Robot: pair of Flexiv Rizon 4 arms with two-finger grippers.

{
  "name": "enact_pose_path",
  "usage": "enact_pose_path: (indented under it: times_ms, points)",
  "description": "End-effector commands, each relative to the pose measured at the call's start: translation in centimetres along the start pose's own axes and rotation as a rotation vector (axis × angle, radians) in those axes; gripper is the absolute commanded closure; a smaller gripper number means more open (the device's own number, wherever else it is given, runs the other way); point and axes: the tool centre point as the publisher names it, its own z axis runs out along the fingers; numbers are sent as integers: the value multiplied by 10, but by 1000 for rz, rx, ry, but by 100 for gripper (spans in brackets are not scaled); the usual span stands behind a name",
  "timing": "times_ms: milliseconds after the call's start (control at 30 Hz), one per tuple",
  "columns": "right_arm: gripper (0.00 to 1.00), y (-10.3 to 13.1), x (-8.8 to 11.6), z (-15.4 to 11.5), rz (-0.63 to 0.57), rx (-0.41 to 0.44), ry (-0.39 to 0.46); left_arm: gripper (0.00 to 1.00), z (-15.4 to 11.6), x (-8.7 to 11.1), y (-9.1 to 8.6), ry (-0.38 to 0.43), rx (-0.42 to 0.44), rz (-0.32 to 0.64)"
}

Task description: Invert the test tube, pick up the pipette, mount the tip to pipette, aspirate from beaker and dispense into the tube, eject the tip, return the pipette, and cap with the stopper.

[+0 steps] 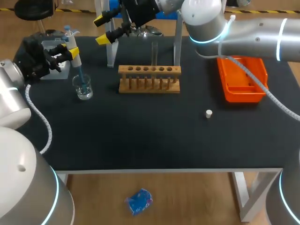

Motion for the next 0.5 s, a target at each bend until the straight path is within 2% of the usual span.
enact_pose_path:
  times_ms: [33,367,500]
  points:
    - [0,0,-1,-1,0,4,4,100,0,0,1,-1,3,2]
    - [0,-11,-16,-2,-28,53,-28,100,0,0,1,-1,3,2]
    - [0,-17,-23,6,-42,84,-4,100,0,0,1,-1,3,2]
